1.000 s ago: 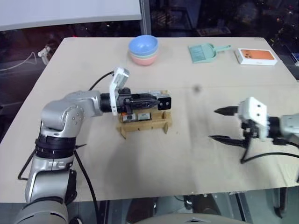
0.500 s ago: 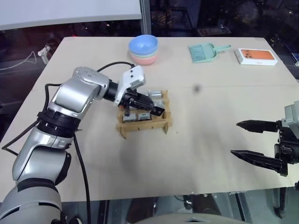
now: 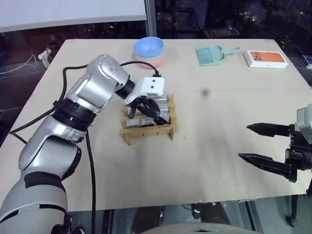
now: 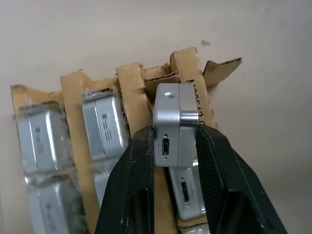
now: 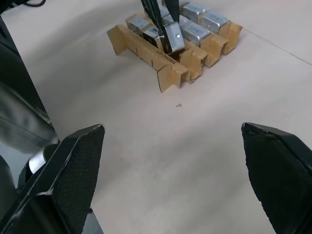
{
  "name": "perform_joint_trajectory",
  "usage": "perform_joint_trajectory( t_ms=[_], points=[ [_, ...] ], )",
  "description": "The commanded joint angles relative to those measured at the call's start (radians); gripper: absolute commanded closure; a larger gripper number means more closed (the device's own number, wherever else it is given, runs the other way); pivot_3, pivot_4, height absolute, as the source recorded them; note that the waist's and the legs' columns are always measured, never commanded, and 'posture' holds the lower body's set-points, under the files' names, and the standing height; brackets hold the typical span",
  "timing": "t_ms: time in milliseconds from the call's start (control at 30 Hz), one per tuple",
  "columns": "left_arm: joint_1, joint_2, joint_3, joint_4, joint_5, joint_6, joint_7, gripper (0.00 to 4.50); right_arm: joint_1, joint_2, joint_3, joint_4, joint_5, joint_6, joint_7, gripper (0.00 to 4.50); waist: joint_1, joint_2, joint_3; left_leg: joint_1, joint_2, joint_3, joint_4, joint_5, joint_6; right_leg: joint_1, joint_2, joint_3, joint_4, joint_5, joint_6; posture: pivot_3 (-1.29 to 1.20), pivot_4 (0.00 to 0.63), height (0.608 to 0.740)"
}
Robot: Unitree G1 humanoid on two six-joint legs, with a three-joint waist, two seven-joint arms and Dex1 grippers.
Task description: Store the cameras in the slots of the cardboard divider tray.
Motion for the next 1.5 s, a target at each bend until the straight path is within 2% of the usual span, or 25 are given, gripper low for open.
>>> perform_joint_trajectory(
  t_ms=[33, 367, 400, 467, 500, 533, 567, 667, 800, 933, 1067, 1200, 1300, 1433, 1500],
  points=[
    [-0.041, -0.03, -0.042, 0.117, 0.114, -0.021, 0.026, 3.89, 0.006, -0.015, -0.032, 0.001, 0.013, -0.03, -0.005, 0.06, 0.002, 0.0, -0.001, 0.0, 0.0, 0.0, 0.0, 0.0, 0.0, 0.001, 0.0, 0.0, 0.0, 0.0, 0.0, 0.0, 0.15, 0.74],
    [-0.029, -0.046, -0.045, 0.099, 0.15, 0.038, -0.011, 3.89, 0.043, -0.012, -0.035, -0.012, 0.005, -0.059, -0.025, 0.06, 0.001, 0.001, -0.003, 0.004, 0.001, -0.004, 0.003, 0.0, 0.001, 0.004, 0.002, 0.002, 0.002, -0.001, -0.002, 0.0, 0.15, 0.74],
    [-0.025, -0.046, -0.04, 0.095, 0.148, 0.044, -0.01, 3.08, 0.044, -0.013, -0.033, -0.012, 0.002, -0.062, -0.024, 0.0, 0.001, 0.001, -0.003, 0.004, 0.001, -0.005, 0.003, 0.0, 0.001, 0.004, 0.002, 0.002, 0.002, -0.001, -0.002, 0.0, 0.15, 0.74],
    [-0.02, -0.043, -0.032, 0.084, 0.149, 0.054, -0.021, 2.19, 0.045, -0.015, -0.03, -0.011, -0.001, -0.068, -0.023, 0.0, -0.001, 0.001, -0.002, 0.004, 0.001, -0.005, 0.003, 0.0, 0.001, 0.004, 0.002, 0.002, 0.002, -0.001, -0.002, 0.0, 0.15, 0.74],
    [-0.026, -0.053, -0.021, 0.087, 0.148, 0.085, -0.011, 2.19, 0.044, -0.016, -0.027, -0.009, -0.002, -0.07, -0.023, 0.0, -0.003, 0.001, -0.002, 0.004, 0.001, -0.005, 0.003, 0.0, 0.001, 0.004, 0.002, 0.002, 0.002, -0.001, -0.002, 0.0, 0.15, 0.74],
    [-0.032, -0.063, -0.012, 0.092, 0.149, 0.106, -0.002, 1.57, 0.042, -0.018, -0.024, -0.006, -0.005, -0.072, -0.021, 0.0, 0.001, 0.0, -0.002, 0.003, 0.001, -0.005, 0.003, 0.0, 0.001, 0.003, 0.002, 0.001, 0.002, -0.001, -0.002, 0.0, 0.15, 0.74],
    [-0.043, -0.077, 0.005, 0.095, 0.139, 0.14, 0.003, 1.44, 0.042, -0.019, -0.019, -0.004, -0.01, -0.077, -0.019, 0.0, 0.004, 0.0, -0.002, 0.0, 0.001, -0.006, 0.003, 0.0, 0.001, 0.002, 0.002, 0.001, 0.001, 0.001, 0.001, 0.0, 0.15, 0.74],
    [-0.087, -0.102, 0.052, 0.097, 0.099, 0.224, -0.002, 1.44, 0.038, -0.022, -0.005, 0.002, -0.018, -0.087, -0.015, 0.0, 0.009, -0.001, -0.001, -0.001, 0.0, -0.007, 0.003, 0.0, 0.001, 0.002, 0.002, 0.0, 0.0, 0.001, 0.002, 0.0, 0.15, 0.74],
    [-0.12, -0.096, 0.112, 0.095, 0.056, 0.227, -0.012, 1.44, 0.031, -0.024, 0.007, 0.007, -0.02, -0.097, -0.014, 0.0, 0.008, -0.002, -0.001, -0.002, 0.0, -0.009, 0.003, 0.0, 0.001, 0.002, 0.002, -0.001, 0.0, 0.0, 0.0, 0.0, 0.15, 0.74],
    [-0.106, -0.023, 0.169, 0.019, -0.086, 0.313, -0.047, 1.44, 0.024, -0.026, 0.021, 0.022, -0.033, -0.109, -0.009, 0.0, 0.0, -0.001, -0.001, -0.002, 0.0, -0.008, 0.003, 0.0, 0.001, 0.001, 0.002, 0.0, 0.0, 0.0, 0.001, 0.0, 0.15, 0.74],
    [0.052, 0.064, 0.371, -0.132, -0.305, 0.367, -0.04, 1.44, 0.023, -0.017, 0.04, 0.028, -0.059, -0.132, 0.003, 0.0, -0.012, -0.001, -0.001, -0.003, 0.003, -0.007, 0.001, 0.0, 0.001, -0.001, 0.002, 0.001, 0.0, 0.001, 0.002, 0.0, 0.15, 0.74],
    [0.314, 0.064, 0.591, -0.233, -0.312, 0.322, 0.207, 1.44, 0.023, 0.027, 0.088, 0.042, -0.142, -0.207, 0.034, 0.0, -0.013, -0.001, -0.001, -0.001, 0.003, -0.007, 0.001, 0.0, 0.001, 0.0, 0.001, 0.001, 0.001, 0.003, 0.0, 0.0, 0.15, 0.74],
    [0.567, 0.04, 0.792, -0.391, -0.369, 0.207, 0.302, 1.44, 0.03, 0.066, 0.154, 0.089, -0.227, -0.273, 0.079, 0.0, -0.016, -0.002, -0.001, 0.0, 0.003, -0.007, 0.002, 0.0, 0.001, 0.002, 0.0, 0.001, 0.0, 0.001, 0.002, 0.0, 0.15, 0.74],
    [0.884, 0.051, 0.987, -0.575, -0.418, 0.273, 0.401, 1.44, 0.038, 0.155, 0.254, 0.165, -0.356, -0.401, 0.128, 0.0, -0.017, -0.006, -0.001, -0.001, 0.004, -0.007, 0.002, 0.0, 0.001, 0.001, -0.001, 0.001, -0.001, 0.004, -0.001, 0.0, 0.15, 0.74],
    [1.028, 0.015, 1.072, -0.672, -0.439, 0.296, 0.463, 1.44, 0.056, 0.228, 0.301, 0.21, -0.412, -0.471, 0.14, 0.0, -0.013, -0.007, -0.002, -0.001, 0.003, -0.007, 0.002, 0.0, 0.001, 0.001, -0.001, 0.0, 0.0, 0.003, -0.001, 0.0, 0.15, 0.74]
  ],
)
